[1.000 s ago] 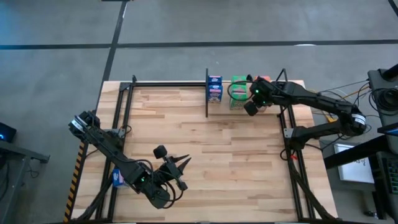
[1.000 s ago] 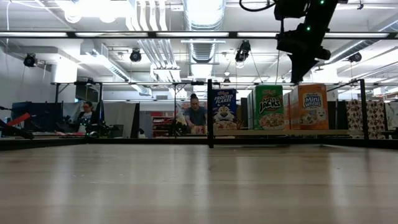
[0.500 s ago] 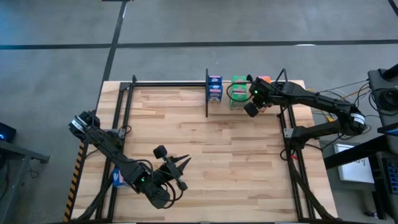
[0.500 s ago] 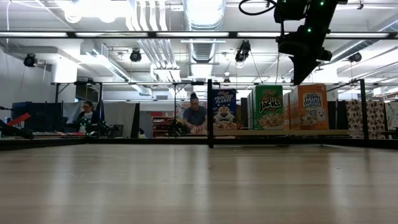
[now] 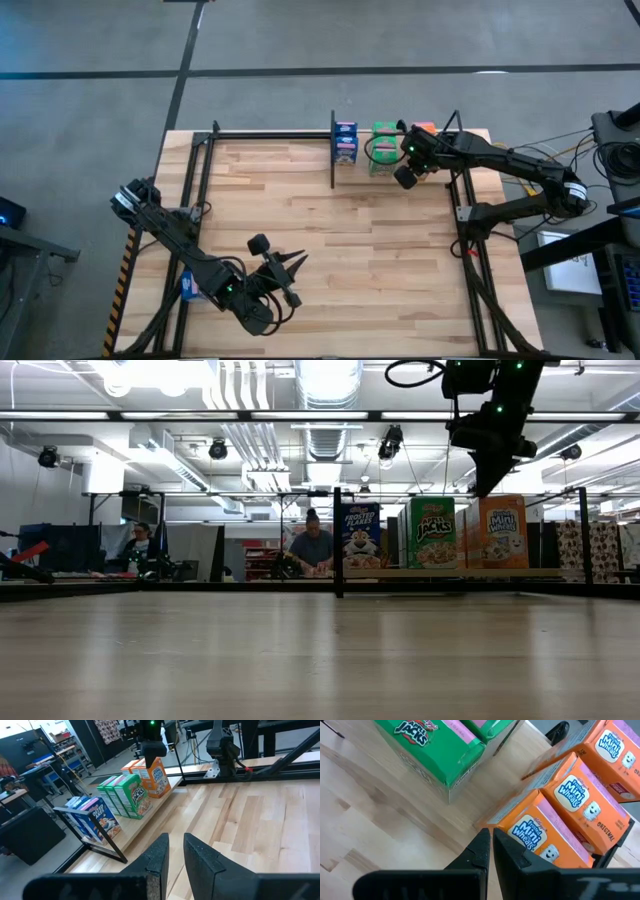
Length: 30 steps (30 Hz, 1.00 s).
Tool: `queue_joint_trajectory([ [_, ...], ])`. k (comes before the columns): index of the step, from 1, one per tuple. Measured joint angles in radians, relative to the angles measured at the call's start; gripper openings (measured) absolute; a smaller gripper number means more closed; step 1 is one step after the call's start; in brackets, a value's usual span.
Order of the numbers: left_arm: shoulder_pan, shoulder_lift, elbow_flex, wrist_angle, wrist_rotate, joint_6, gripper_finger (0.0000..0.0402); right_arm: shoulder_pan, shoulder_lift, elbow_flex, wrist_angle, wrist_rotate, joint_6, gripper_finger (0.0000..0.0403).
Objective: Stack cereal on shelf
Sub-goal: Put the orange cereal box on the shelf aligned with the other orange cereal box on the shelf
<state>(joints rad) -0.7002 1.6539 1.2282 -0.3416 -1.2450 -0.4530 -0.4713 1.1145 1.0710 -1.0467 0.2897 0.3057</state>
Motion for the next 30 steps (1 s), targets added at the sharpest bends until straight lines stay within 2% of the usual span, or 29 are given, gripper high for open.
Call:
queue_joint_trajectory([
  [7, 0.000, 0.000, 0.000, 0.000, 0.000, 0.000, 0.0041, 0.000, -0.001, 0.000, 0.001, -0.001, 0.000, 0.0012],
  [15, 0.000, 0.000, 0.000, 0.000, 0.000, 0.000, 0.0041, 0.004, 0.004, 0.000, 0.105, 0.004, -0.017, 0.0012],
  [19, 0.000, 0.000, 0.000, 0.001, 0.000, 0.000, 0.0041, 0.002, 0.016, -0.003, 0.096, 0.052, -0.020, 0.0012],
  [30, 0.000, 0.000, 0.000, 0.001, 0.000, 0.000, 0.0041, 0.002, 0.026, -0.005, 0.057, 0.053, -0.019, 0.0012],
])
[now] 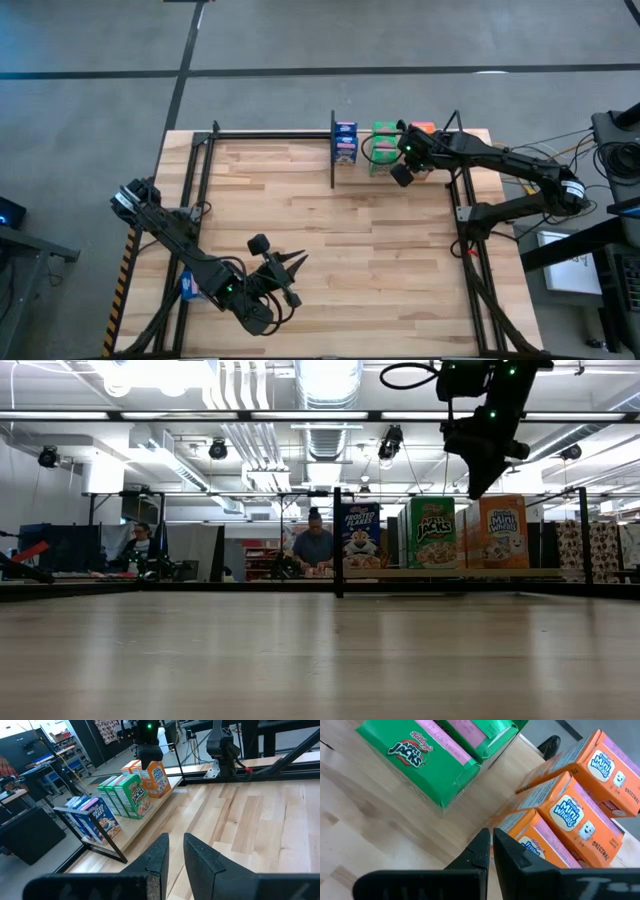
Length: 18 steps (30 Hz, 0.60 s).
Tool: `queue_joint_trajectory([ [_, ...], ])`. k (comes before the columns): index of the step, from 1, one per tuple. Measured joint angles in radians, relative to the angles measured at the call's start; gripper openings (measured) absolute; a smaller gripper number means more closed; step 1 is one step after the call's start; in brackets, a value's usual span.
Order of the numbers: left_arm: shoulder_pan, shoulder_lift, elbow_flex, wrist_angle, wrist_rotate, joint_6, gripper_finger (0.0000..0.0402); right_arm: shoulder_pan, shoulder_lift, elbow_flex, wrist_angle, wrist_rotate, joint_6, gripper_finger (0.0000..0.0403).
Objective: Stack cereal on shelf
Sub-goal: Put the orange cereal box on the shelf aligned with the other orange cereal box on the shelf
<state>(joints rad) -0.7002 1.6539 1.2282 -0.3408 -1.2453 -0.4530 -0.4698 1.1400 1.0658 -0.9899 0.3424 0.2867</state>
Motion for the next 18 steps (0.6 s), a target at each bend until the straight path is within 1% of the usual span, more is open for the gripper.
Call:
queue_joint_trajectory([
  [18, 0.000, 0.000, 0.000, 0.002, 0.000, 0.000, 0.0041, 0.001, 0.000, -0.003, -0.022, -0.001, 0.004, 0.0012],
])
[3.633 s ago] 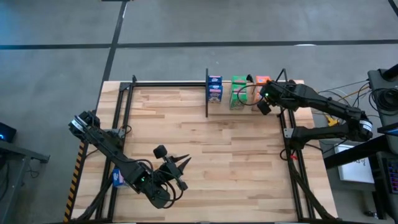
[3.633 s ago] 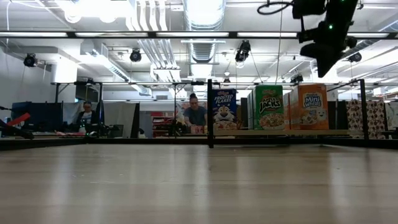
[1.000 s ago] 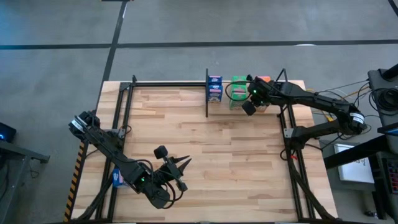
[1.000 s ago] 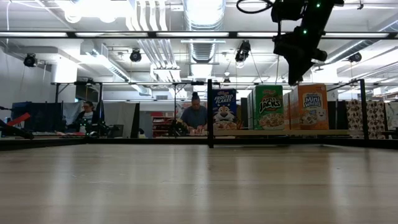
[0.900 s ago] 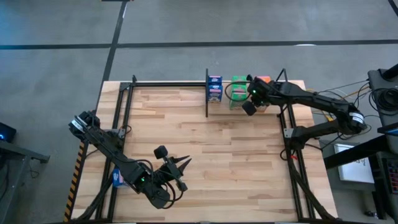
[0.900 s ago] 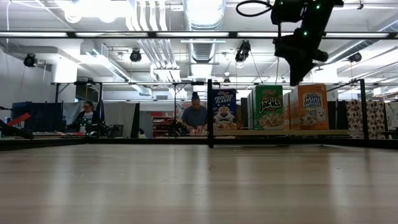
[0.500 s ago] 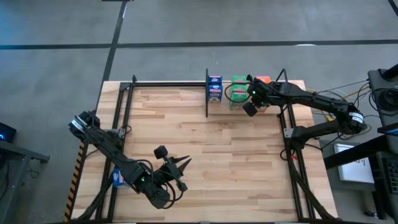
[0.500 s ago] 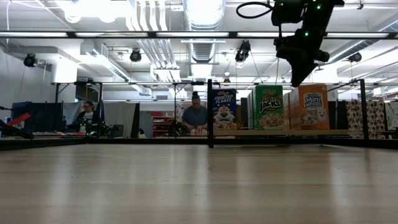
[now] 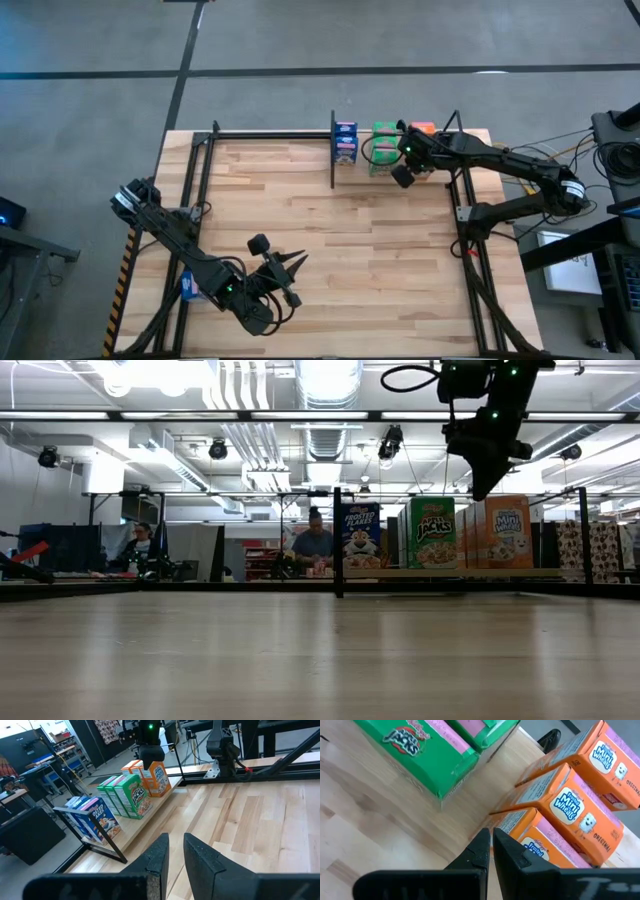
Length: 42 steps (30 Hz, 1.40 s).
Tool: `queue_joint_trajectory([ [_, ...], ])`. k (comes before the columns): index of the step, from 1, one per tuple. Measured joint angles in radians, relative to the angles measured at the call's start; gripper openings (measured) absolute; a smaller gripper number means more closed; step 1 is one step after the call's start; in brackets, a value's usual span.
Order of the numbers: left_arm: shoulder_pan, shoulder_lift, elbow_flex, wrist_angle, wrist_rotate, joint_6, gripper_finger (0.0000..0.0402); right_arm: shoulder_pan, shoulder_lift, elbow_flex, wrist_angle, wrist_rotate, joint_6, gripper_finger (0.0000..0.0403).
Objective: Stack cereal on shelf
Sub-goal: Put the orange cereal box on the shelf aligned with the other orange cereal box on the shelf, then put the blue cereal box on the shelf aligned with the other blue cereal box on the shelf
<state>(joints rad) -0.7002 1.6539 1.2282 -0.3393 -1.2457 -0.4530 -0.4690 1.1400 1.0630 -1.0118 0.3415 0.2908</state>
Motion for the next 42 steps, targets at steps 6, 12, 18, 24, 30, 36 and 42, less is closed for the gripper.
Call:
queue_joint_trajectory([
  [6, 0.000, 0.000, 0.000, 0.000, 0.000, 0.000, 0.0041, 0.001, 0.000, 0.009, -0.003, -0.001, 0.000, 0.0012],
  [12, 0.000, 0.000, 0.000, 0.003, 0.000, 0.000, 0.0041, 0.036, -0.027, 0.049, 0.001, -0.003, -0.002, 0.0012],
  [18, 0.000, 0.000, 0.002, 0.021, 0.000, -0.030, 0.0041, 0.164, -0.115, 0.031, 0.067, -0.008, 0.003, 0.0012],
  [24, 0.000, 0.000, 0.080, -0.021, 0.085, -0.192, 0.0041, 0.339, -0.230, -0.051, 0.212, -0.007, 0.004, 0.0012],
  [30, 0.000, 0.000, 0.242, -0.394, 0.432, -0.555, 0.0041, 0.493, -0.324, -0.155, 0.407, -0.001, -0.011, 0.0012],
  [36, -0.004, 0.029, 0.396, -1.020, 0.773, -1.035, 0.0041, 0.616, -0.383, -0.251, 0.560, -0.001, -0.056, 0.0012],
  [42, -0.036, 0.031, 0.397, -1.191, 1.042, -1.289, 0.0041, 0.712, -0.400, -0.323, 0.594, 0.000, -0.045, 0.0012],
])
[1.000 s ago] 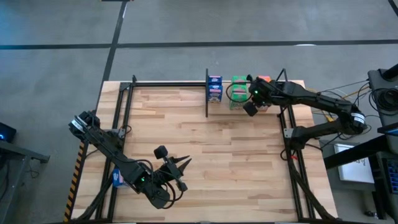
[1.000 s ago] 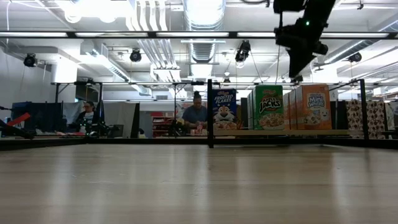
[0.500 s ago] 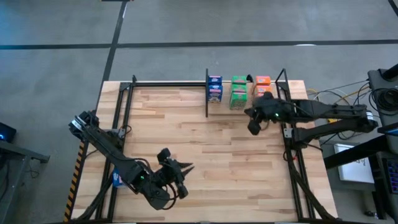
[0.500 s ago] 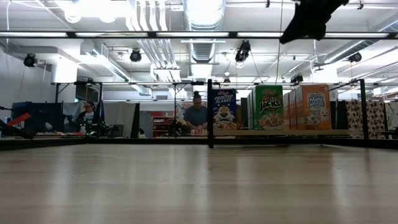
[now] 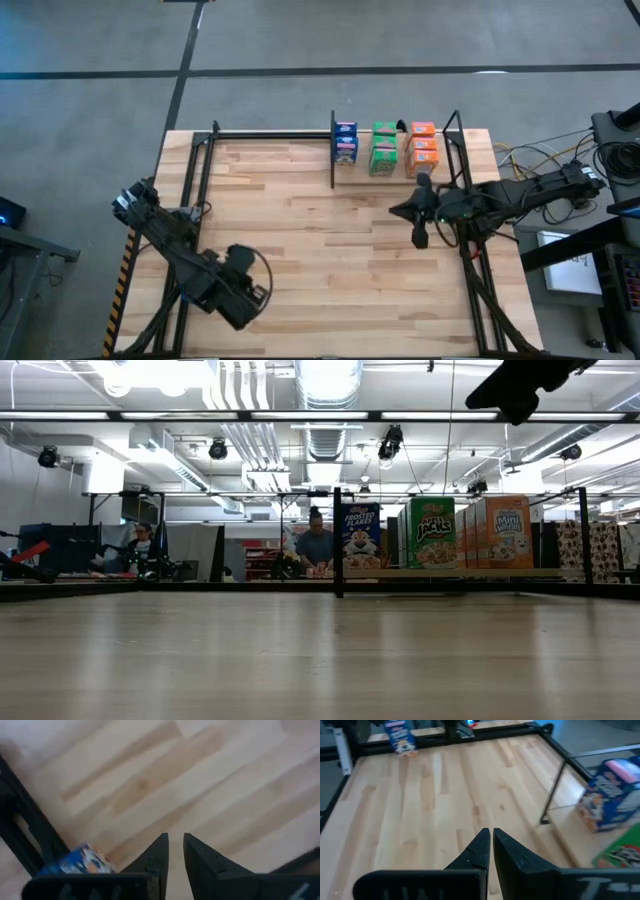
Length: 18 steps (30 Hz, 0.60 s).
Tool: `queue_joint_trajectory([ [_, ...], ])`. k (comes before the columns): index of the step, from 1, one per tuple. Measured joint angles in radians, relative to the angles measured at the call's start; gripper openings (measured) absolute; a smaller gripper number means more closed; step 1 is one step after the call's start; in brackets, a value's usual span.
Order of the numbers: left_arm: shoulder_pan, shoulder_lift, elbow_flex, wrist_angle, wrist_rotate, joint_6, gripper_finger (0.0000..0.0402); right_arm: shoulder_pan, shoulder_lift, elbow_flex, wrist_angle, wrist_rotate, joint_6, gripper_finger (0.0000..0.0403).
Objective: Stack cereal on shelf
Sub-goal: Put the blue cereal box on the shelf aligned with the other blue cereal box on the shelf
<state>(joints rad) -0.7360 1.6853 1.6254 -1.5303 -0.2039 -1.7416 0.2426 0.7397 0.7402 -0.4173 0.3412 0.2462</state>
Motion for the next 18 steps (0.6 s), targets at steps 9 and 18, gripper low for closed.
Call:
queue_joint_trajectory([
  [9, -0.049, -0.015, -0.156, -0.042, 0.319, -0.326, 0.0041, 0.074, 0.000, -0.056, 0.149, -0.008, -0.063, 0.0012],
  [18, -0.091, -0.018, -0.244, -0.041, 0.460, -0.466, 0.0051, 0.083, 0.002, -0.054, 0.139, -0.008, -0.102, 0.0012],
])
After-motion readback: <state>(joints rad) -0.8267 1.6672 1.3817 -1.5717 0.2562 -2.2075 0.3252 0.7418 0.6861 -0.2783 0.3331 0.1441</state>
